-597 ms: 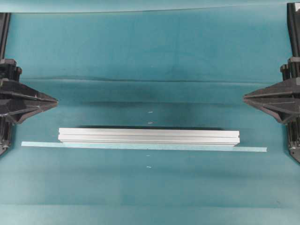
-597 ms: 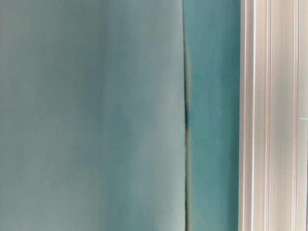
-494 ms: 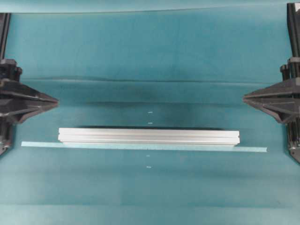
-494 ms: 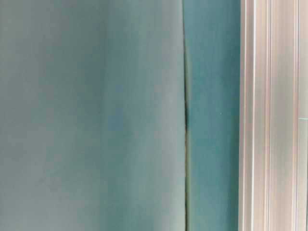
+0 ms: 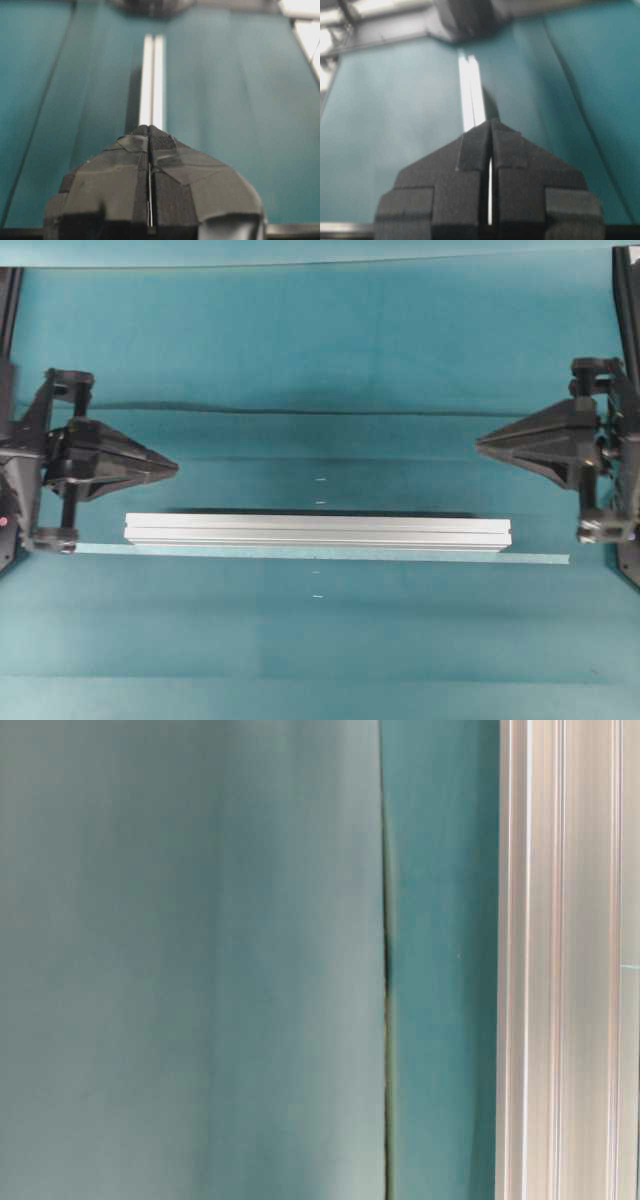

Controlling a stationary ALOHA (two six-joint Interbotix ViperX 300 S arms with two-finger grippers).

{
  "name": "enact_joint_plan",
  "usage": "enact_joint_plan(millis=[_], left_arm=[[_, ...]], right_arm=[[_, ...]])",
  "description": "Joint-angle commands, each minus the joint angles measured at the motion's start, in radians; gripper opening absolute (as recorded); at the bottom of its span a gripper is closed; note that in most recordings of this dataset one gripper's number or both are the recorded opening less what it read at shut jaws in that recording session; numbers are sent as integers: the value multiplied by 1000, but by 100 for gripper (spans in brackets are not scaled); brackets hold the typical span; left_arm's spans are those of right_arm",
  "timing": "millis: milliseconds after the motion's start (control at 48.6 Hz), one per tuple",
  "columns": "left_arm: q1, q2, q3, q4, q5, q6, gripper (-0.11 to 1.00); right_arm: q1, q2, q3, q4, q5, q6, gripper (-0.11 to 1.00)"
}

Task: Lift the metal rail with both hands and move it towards you.
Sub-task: 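Move both grippers inward toward the two ends of the silver rail, then lower both open grippers over the rail near each end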

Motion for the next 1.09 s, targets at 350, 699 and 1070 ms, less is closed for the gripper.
enact_joint_plan(millis=[350,699,1070], left_arm=[[34,181,-236,6,488,14,-6],[29,324,-339,6,664,81,-6],[26,385,-357,6,686,84,-6]], right_arm=[[-28,278,-287,5,538,15,-1],[14,541,-483,2,788,-77,-1],[25,646,-502,3,804,-178,-1]])
